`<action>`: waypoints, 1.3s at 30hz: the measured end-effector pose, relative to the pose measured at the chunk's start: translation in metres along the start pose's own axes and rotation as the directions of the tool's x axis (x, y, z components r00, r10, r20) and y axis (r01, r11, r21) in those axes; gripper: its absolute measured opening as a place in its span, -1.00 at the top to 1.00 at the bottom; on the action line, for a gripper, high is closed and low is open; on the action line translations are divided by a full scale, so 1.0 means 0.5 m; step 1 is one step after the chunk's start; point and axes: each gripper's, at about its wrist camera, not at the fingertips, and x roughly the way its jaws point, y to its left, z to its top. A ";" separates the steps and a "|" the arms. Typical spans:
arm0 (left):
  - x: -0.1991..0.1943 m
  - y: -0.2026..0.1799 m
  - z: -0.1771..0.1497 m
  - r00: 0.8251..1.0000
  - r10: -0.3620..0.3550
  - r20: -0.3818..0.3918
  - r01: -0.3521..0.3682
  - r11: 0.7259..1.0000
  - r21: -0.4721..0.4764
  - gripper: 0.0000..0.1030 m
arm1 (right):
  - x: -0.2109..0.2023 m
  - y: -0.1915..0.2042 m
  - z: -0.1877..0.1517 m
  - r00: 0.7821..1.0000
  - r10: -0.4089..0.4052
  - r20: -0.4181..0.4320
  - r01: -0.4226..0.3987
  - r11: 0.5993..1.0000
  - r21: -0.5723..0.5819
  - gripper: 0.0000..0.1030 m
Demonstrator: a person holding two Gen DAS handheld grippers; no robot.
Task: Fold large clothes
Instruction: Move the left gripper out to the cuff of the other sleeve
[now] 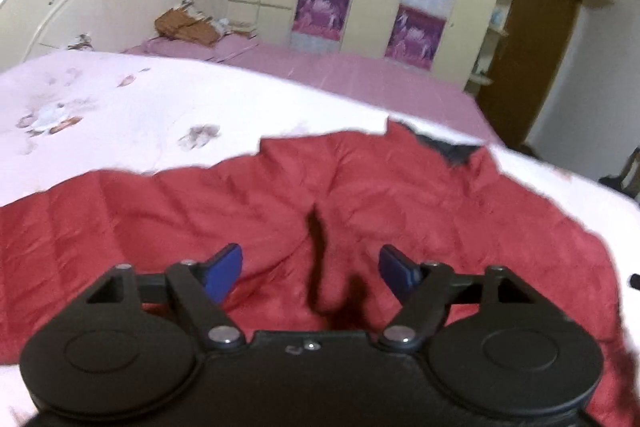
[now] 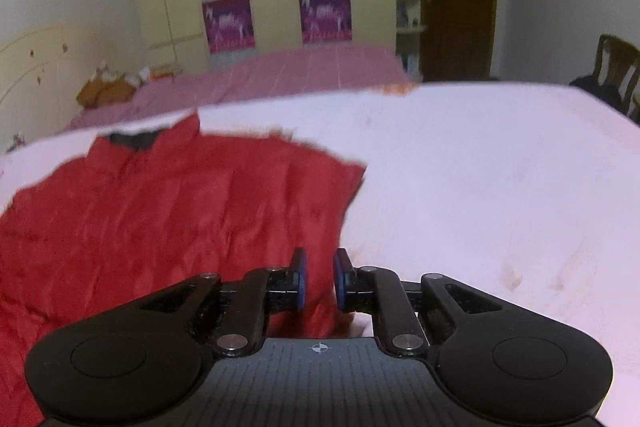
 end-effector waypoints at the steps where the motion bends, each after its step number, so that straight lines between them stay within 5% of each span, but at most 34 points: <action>1: 0.008 -0.012 0.008 1.000 -0.029 -0.001 0.029 1.000 0.011 -0.18 | 0.006 0.005 0.013 1.000 0.008 0.006 -0.008 1.000 -0.006 0.74; 5: 0.062 -0.093 0.027 0.996 -0.091 -0.026 0.093 0.990 0.110 -0.10 | 0.049 0.037 0.052 0.998 0.056 0.016 -0.055 0.998 -0.037 0.74; 11: 0.136 -0.132 0.018 0.994 -0.078 -0.076 0.088 0.985 0.148 -0.10 | 0.133 0.076 0.067 0.993 0.105 -0.049 -0.110 0.989 -0.103 0.74; 20: 0.160 -0.085 0.000 0.996 -0.029 -0.088 0.041 0.990 0.136 -0.09 | 0.212 -0.003 0.047 0.994 0.000 -0.108 -0.004 0.999 -0.045 0.74; 26: 0.145 -0.098 0.004 0.996 0.000 -0.091 0.015 0.986 0.163 -0.08 | 0.195 0.001 0.050 0.994 -0.022 -0.111 0.015 0.998 -0.066 0.73; 29: 0.102 -0.108 0.001 0.999 -0.013 -0.047 0.021 0.984 0.177 -0.38 | 0.149 0.017 0.053 0.997 -0.005 -0.077 0.000 0.998 -0.067 0.73; 31: 0.078 -0.114 -0.007 0.999 -0.037 -0.035 0.043 0.982 0.182 -0.38 | 0.118 0.026 0.046 0.998 0.002 -0.069 -0.007 0.997 -0.072 0.73; 39: 0.096 -0.123 -0.047 0.991 -0.050 -0.123 0.073 0.980 0.185 -0.36 | 0.089 0.046 -0.005 0.993 0.003 -0.117 -0.013 0.996 -0.083 0.73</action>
